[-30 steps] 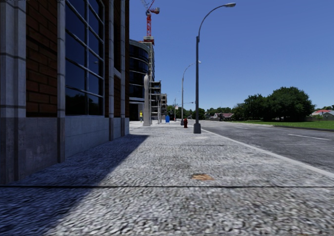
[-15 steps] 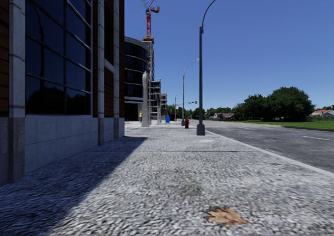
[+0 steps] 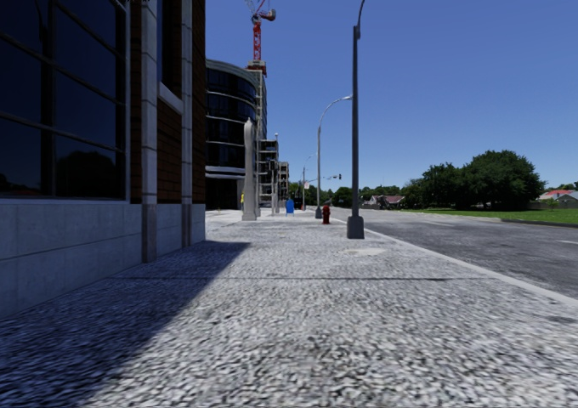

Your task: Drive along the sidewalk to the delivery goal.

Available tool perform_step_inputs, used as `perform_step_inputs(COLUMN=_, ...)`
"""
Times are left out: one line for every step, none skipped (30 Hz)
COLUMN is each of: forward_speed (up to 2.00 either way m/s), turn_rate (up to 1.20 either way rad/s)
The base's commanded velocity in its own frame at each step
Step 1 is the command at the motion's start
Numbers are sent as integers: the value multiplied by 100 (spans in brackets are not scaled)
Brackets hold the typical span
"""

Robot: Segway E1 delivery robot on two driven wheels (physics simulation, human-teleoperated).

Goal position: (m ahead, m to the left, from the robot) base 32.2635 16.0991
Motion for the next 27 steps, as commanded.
perform_step_inputs(forward_speed=200, turn_rate=0)
perform_step_inputs(forward_speed=200, turn_rate=0)
perform_step_inputs(forward_speed=200, turn_rate=0)
perform_step_inputs(forward_speed=200, turn_rate=0)
perform_step_inputs(forward_speed=200, turn_rate=0)
perform_step_inputs(forward_speed=200, turn_rate=0)
perform_step_inputs(forward_speed=200, turn_rate=0)
perform_step_inputs(forward_speed=200, turn_rate=0)
perform_step_inputs(forward_speed=200, turn_rate=0)
perform_step_inputs(forward_speed=200, turn_rate=0)
perform_step_inputs(forward_speed=200, turn_rate=0)
perform_step_inputs(forward_speed=200, turn_rate=0)
perform_step_inputs(forward_speed=200, turn_rate=0)
perform_step_inputs(forward_speed=200, turn_rate=0)
perform_step_inputs(forward_speed=200, turn_rate=0)
perform_step_inputs(forward_speed=200, turn_rate=0)
perform_step_inputs(forward_speed=200, turn_rate=0)
perform_step_inputs(forward_speed=200, turn_rate=0)
perform_step_inputs(forward_speed=200, turn_rate=0)
perform_step_inputs(forward_speed=200, turn_rate=0)
perform_step_inputs(forward_speed=200, turn_rate=0)
perform_step_inputs(forward_speed=200, turn_rate=0)
perform_step_inputs(forward_speed=200, turn_rate=0)
perform_step_inputs(forward_speed=200, turn_rate=0)
perform_step_inputs(forward_speed=200, turn_rate=0)
perform_step_inputs(forward_speed=200, turn_rate=0)
perform_step_inputs(forward_speed=200, turn_rate=0)
